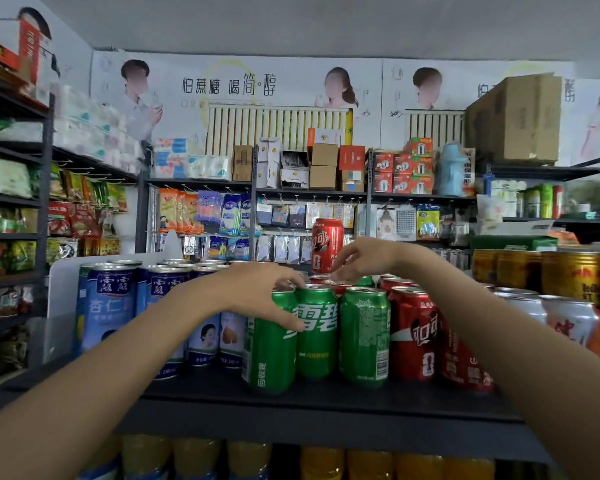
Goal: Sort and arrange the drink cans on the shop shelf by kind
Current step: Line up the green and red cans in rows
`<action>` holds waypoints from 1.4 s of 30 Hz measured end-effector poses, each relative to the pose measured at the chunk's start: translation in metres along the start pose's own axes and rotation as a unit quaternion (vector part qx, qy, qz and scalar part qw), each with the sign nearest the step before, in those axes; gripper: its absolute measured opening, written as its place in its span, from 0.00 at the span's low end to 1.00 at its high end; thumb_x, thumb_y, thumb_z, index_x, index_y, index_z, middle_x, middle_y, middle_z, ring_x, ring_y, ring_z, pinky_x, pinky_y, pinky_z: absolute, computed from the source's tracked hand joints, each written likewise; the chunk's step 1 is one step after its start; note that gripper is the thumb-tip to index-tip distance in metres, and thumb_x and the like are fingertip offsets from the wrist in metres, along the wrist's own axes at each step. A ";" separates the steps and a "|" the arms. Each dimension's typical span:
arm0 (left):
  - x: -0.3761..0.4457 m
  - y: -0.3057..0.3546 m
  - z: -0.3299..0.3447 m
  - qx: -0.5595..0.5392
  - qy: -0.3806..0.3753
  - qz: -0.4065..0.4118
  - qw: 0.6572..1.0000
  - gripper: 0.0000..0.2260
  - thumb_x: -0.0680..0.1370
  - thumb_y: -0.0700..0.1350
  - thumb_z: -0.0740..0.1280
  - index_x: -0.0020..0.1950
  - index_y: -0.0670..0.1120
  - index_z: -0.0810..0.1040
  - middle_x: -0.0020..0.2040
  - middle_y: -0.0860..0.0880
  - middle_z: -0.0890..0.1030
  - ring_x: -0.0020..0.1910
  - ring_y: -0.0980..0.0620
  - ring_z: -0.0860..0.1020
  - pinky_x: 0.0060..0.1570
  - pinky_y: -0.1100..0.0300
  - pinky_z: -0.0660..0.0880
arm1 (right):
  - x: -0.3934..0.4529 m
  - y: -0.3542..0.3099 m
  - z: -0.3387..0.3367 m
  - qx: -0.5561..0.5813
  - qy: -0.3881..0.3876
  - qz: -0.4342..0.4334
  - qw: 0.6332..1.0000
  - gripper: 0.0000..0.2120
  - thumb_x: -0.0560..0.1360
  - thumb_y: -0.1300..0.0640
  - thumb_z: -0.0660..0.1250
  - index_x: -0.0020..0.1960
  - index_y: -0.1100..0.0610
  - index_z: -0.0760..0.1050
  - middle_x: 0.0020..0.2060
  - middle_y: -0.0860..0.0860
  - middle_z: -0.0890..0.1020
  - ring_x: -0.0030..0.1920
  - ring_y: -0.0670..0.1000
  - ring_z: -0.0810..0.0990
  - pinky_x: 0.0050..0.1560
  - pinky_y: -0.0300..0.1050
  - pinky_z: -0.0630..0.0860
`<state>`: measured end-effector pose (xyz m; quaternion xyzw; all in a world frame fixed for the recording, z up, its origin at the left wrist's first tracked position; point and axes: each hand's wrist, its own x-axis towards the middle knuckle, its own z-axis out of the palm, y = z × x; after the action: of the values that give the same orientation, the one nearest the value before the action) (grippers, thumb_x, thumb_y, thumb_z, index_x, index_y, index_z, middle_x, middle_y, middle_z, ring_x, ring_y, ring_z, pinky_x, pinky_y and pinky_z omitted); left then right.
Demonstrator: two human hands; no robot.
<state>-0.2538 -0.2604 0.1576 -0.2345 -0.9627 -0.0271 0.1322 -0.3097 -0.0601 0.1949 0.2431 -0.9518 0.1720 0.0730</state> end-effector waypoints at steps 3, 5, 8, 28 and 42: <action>0.000 0.002 0.002 -0.007 0.018 0.007 1.000 0.30 0.70 0.61 0.69 0.69 0.56 0.65 0.70 0.56 0.67 0.67 0.54 0.67 0.65 0.56 0.65 | -0.023 0.007 -0.011 -0.095 -0.054 0.024 0.994 0.25 0.71 0.43 0.67 0.63 0.56 0.71 0.67 0.53 0.69 0.67 0.54 0.67 0.70 0.56 0.62; 0.000 0.003 0.004 -0.018 0.028 0.007 0.999 0.30 0.69 0.60 0.70 0.69 0.56 0.66 0.69 0.56 0.68 0.67 0.55 0.67 0.63 0.58 0.65 | -0.037 0.012 -0.007 -0.122 -0.086 0.032 0.988 0.29 0.70 0.44 0.70 0.66 0.54 0.68 0.69 0.53 0.66 0.68 0.55 0.66 0.70 0.55 0.61; 0.001 0.003 0.005 -0.036 0.033 0.005 0.999 0.29 0.69 0.58 0.71 0.67 0.55 0.68 0.68 0.55 0.69 0.66 0.55 0.68 0.63 0.58 0.65 | -0.044 0.017 0.005 -0.111 -0.054 0.023 0.992 0.33 0.68 0.46 0.73 0.68 0.53 0.65 0.67 0.53 0.67 0.65 0.54 0.67 0.68 0.52 0.64; 0.039 0.017 -0.017 -0.095 -0.006 0.021 0.995 0.31 0.73 0.62 0.60 0.72 0.48 0.62 0.70 0.51 0.68 0.67 0.52 0.68 0.67 0.56 0.64 | -0.041 0.016 -0.035 -0.008 -0.093 0.029 0.995 0.27 0.67 0.60 0.74 0.61 0.50 0.66 0.53 0.50 0.74 0.56 0.53 0.73 0.59 0.47 0.69; 0.092 0.041 0.007 0.064 0.076 -0.026 0.995 0.07 0.78 0.47 0.62 0.50 0.49 0.79 0.52 0.53 0.80 0.55 0.52 0.74 0.69 0.47 0.52 | 0.009 0.033 -0.025 -0.046 0.231 0.079 0.969 0.33 0.66 0.54 0.76 0.65 0.60 0.65 0.58 0.56 0.75 0.57 0.56 0.74 0.62 0.54 0.70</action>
<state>-0.3154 -0.1823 0.1755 -0.1972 -0.9554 0.0137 0.2192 -0.3318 -0.0277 0.2107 0.1168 -0.9323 0.1848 0.2881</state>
